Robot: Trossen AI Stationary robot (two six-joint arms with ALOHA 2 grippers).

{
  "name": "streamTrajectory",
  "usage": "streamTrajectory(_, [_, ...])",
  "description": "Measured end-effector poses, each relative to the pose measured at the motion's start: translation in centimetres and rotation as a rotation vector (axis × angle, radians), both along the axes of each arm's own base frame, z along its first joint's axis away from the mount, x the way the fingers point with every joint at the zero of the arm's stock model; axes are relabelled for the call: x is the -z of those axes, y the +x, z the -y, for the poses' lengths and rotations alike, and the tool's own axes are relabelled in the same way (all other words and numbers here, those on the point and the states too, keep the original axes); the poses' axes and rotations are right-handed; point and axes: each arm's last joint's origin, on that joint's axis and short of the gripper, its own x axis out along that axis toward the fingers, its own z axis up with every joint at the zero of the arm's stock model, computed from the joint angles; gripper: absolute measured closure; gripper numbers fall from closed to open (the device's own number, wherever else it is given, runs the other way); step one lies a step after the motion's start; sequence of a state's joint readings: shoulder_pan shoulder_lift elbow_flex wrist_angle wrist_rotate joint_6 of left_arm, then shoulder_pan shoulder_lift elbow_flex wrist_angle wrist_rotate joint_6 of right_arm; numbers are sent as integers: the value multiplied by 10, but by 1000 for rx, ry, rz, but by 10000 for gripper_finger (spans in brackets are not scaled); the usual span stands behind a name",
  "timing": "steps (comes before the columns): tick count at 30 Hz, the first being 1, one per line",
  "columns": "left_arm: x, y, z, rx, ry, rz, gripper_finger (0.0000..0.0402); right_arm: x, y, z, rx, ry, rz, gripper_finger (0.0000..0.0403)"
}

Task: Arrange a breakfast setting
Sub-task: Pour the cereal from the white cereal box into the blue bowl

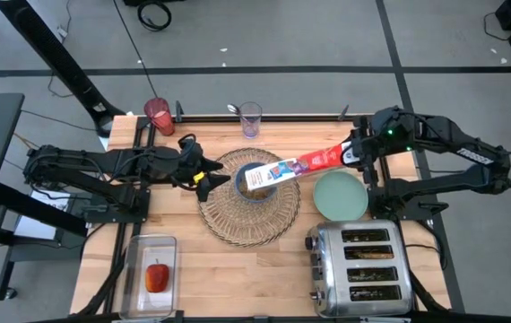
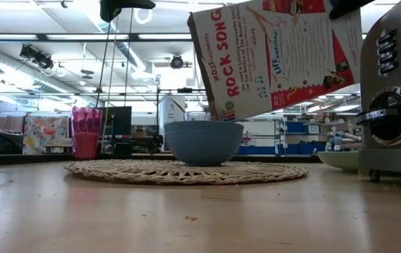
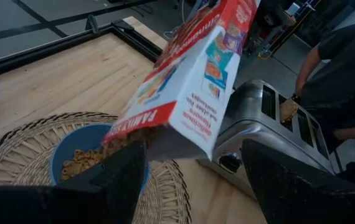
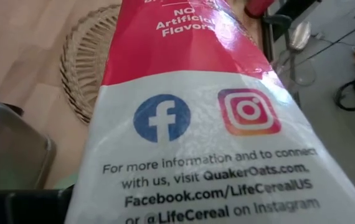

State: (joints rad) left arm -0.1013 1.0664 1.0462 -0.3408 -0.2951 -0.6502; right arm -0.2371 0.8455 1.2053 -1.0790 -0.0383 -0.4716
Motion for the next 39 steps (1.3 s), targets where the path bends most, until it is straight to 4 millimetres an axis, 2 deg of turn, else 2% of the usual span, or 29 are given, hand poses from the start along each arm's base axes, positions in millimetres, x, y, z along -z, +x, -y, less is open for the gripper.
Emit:
streamTrajectory(4, [0,0,0,1,2,0,132,-8,-3,-1,-4,-9,21,172])
streamTrajectory(9, [0,0,0,1,3,0,132,-7,-3,0,7,-3,11,172])
streamTrajectory(23, [-4,1,0,1,-1,42,132,-1,18,8,55,-1,-26,192])
streamTrajectory(33, [-4,1,0,2,0,48,132,-8,-3,2,62,73,39,193])
streamTrajectory(39, [-12,0,0,2,-6,119,132,10,-20,-1,85,154,63,194])
